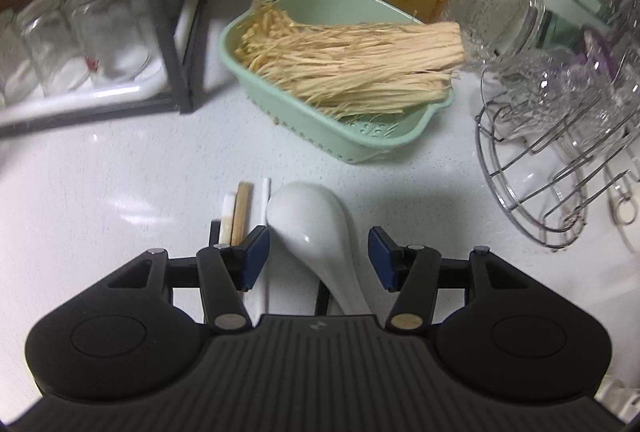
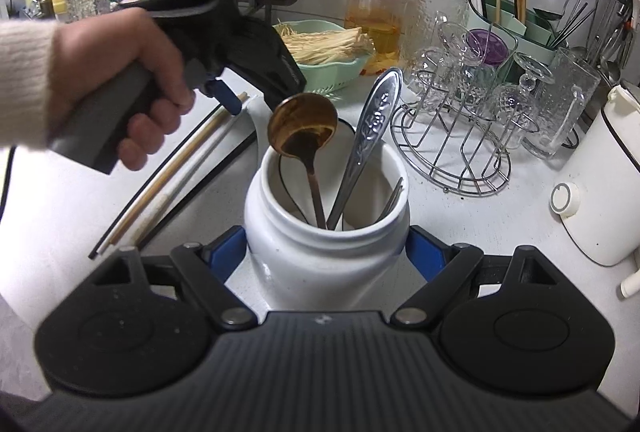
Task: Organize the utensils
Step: 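Close the left tool on the white ceramic spoon's handle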
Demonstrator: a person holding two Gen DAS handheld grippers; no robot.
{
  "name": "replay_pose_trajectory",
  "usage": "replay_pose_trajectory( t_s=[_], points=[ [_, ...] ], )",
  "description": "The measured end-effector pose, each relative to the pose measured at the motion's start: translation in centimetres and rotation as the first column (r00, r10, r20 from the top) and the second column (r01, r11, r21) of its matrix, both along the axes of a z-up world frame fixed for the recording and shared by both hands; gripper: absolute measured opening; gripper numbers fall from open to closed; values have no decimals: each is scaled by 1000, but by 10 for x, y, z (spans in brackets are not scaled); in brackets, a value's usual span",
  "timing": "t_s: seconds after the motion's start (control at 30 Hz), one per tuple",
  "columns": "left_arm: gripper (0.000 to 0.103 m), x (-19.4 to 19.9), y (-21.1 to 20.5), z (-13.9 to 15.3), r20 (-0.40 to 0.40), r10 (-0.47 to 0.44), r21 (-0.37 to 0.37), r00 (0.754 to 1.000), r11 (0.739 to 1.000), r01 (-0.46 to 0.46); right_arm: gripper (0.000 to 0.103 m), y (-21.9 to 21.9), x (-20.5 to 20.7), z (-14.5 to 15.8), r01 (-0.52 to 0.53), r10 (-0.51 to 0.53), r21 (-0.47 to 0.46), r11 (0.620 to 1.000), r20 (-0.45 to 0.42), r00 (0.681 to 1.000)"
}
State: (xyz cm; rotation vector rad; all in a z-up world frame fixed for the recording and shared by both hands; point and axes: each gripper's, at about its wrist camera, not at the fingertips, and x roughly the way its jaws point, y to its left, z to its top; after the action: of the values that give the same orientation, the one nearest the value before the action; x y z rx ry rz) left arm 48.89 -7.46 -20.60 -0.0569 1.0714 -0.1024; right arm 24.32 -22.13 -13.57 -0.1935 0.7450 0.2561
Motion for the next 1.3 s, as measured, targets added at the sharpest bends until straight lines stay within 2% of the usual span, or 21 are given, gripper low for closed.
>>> replay_pose_trajectory(
  t_s=[0.13, 0.23, 0.47, 0.57, 0.6, 0.73, 0.9, 1.07, 1.3],
  points=[
    [60, 10, -18, 1, -21, -12, 140, 1000, 990, 15, 88, -2, 1, -1, -7, 7, 2, 1000, 10, 1000],
    [60, 16, -30, 2, -26, -30, 214, 999, 976, 35, 88, -5, 4, 0, -40, 40, 3, 999, 10, 999],
    [61, 38, -42, 1, -70, -19, 246, 997, 969, 36, 88, -11, 9, -1, -84, 84, 5, 996, 13, 996],
    [53, 42, -43, 1, -92, -15, 229, 996, 973, 36, 88, -13, 11, -1, -96, 96, 9, 995, 18, 995],
    [45, 44, -43, 2, -94, -19, 236, 995, 971, 41, 88, -14, 12, -1, -100, 100, 10, 995, 18, 995],
    [44, 45, -45, 2, -103, -32, 246, 994, 968, 56, 88, -17, 15, -2, -107, 106, 18, 994, 22, 994],
    [41, 36, -33, 6, -99, -24, 186, 995, 982, 42, 88, -17, 14, -3, -117, 117, 16, 993, 25, 993],
    [39, 21, -10, 11, -89, 14, 62, 996, 998, -9, 88, -18, 15, -2, -127, 126, 12, 992, 25, 992],
    [33, 3, 21, 19, -76, 81, -44, 994, 995, -84, 88, -16, 16, -2, -125, 125, 4, 992, 21, 992]
  ],
)
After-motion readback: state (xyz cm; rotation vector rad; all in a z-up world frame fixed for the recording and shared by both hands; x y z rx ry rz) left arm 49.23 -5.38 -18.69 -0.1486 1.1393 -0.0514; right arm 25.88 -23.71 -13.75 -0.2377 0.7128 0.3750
